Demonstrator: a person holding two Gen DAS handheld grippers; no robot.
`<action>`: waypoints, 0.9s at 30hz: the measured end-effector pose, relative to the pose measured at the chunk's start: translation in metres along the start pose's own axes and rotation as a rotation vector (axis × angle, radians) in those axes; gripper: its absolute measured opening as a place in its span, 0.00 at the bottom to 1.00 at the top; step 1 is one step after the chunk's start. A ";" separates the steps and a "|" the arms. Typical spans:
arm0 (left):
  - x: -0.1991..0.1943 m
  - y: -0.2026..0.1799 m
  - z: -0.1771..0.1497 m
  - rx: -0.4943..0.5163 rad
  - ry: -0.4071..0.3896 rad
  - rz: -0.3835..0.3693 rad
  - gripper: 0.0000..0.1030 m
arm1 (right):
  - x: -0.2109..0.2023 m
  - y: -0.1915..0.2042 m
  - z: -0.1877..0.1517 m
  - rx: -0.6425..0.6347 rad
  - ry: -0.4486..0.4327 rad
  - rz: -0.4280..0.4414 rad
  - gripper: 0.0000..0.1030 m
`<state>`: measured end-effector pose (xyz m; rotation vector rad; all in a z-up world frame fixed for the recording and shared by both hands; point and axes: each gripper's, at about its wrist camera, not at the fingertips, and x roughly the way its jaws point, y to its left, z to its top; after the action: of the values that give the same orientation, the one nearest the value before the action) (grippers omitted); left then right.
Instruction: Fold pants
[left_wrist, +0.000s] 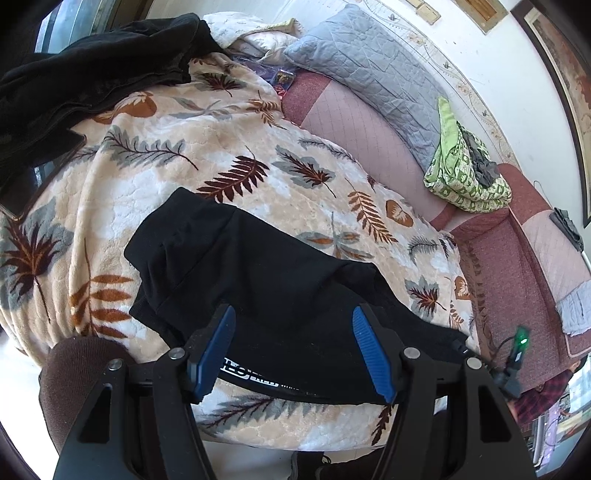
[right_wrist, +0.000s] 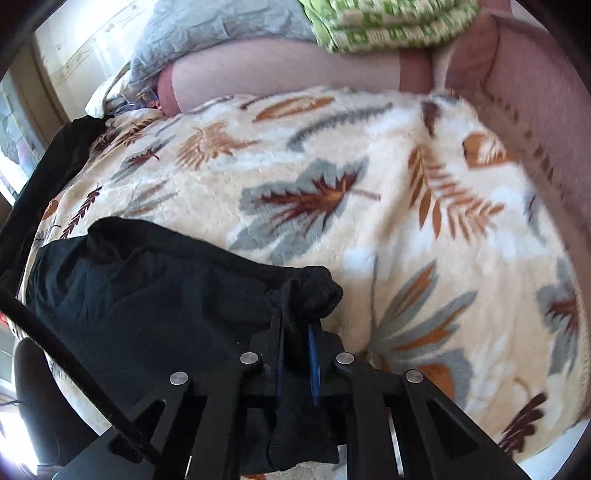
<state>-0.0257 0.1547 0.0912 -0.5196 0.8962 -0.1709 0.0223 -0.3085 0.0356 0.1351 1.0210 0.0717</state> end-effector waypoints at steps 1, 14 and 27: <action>-0.001 -0.001 0.001 0.007 -0.006 0.007 0.63 | -0.010 0.001 0.007 -0.004 -0.035 -0.009 0.10; 0.006 0.006 0.004 -0.006 -0.012 0.068 0.63 | -0.004 -0.066 0.045 0.138 -0.064 -0.097 0.10; 0.047 0.049 0.038 -0.082 -0.001 0.157 0.74 | -0.028 -0.115 0.017 0.337 -0.091 -0.089 0.34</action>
<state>0.0296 0.1943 0.0535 -0.5231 0.9420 0.0090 0.0224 -0.4275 0.0510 0.3965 0.9401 -0.1871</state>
